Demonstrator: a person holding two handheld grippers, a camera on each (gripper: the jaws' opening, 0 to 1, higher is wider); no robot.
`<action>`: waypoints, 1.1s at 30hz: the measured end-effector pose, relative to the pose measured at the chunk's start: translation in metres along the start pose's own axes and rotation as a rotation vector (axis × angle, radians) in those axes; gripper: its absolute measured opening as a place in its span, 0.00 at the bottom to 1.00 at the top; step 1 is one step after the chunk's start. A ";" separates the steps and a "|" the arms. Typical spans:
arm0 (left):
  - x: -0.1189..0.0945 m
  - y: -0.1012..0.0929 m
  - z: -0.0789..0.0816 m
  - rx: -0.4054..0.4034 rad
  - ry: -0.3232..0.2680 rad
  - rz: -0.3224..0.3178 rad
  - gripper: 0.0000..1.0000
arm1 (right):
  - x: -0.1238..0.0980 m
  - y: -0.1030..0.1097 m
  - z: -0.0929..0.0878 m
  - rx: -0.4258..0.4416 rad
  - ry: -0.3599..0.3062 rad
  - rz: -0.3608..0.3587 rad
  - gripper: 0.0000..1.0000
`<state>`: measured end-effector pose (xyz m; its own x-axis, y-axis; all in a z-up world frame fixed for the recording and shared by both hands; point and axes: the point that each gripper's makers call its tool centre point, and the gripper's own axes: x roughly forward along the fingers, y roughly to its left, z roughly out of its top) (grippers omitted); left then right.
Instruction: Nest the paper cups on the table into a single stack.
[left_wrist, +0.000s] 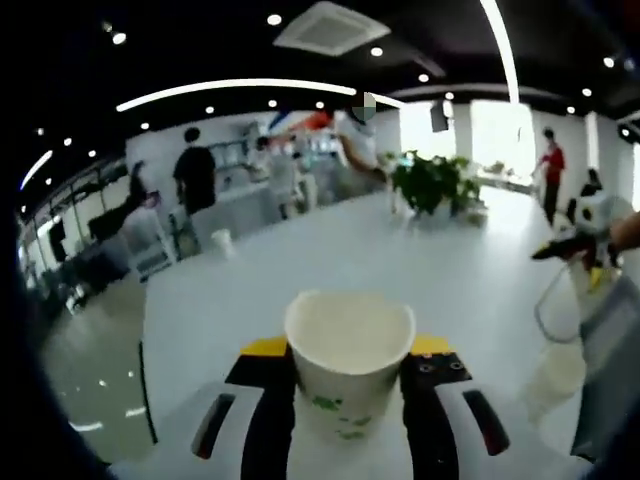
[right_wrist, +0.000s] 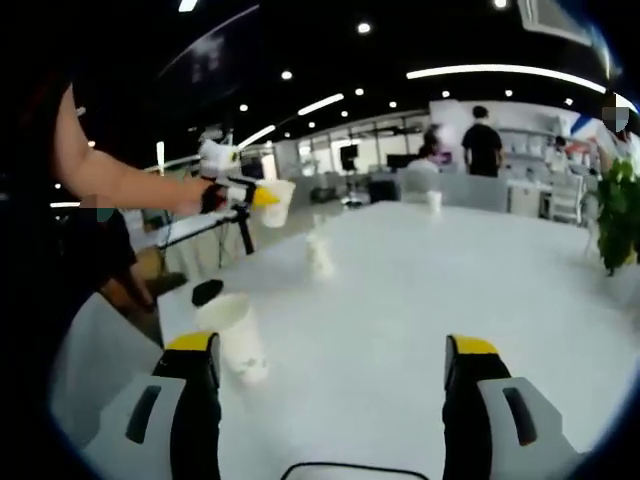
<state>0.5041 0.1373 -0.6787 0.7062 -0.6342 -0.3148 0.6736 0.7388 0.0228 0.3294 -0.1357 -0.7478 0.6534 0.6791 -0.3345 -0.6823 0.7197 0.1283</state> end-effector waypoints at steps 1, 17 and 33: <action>-0.001 -0.001 0.005 -0.031 -0.025 0.005 0.39 | 0.000 0.000 0.000 0.000 0.000 0.000 0.92; 0.000 -0.018 0.017 -0.016 -0.083 0.001 0.39 | 0.000 -0.001 0.001 -0.026 0.000 -0.003 0.94; -0.002 -0.035 0.018 -0.028 -0.088 -0.040 0.39 | -0.002 -0.005 0.004 -0.092 0.016 0.009 1.00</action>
<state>0.4824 0.1088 -0.6620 0.6958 -0.6804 -0.2300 0.6964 0.7175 -0.0156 0.3332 -0.1400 -0.7442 0.6422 0.6826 -0.3488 -0.7159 0.6967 0.0454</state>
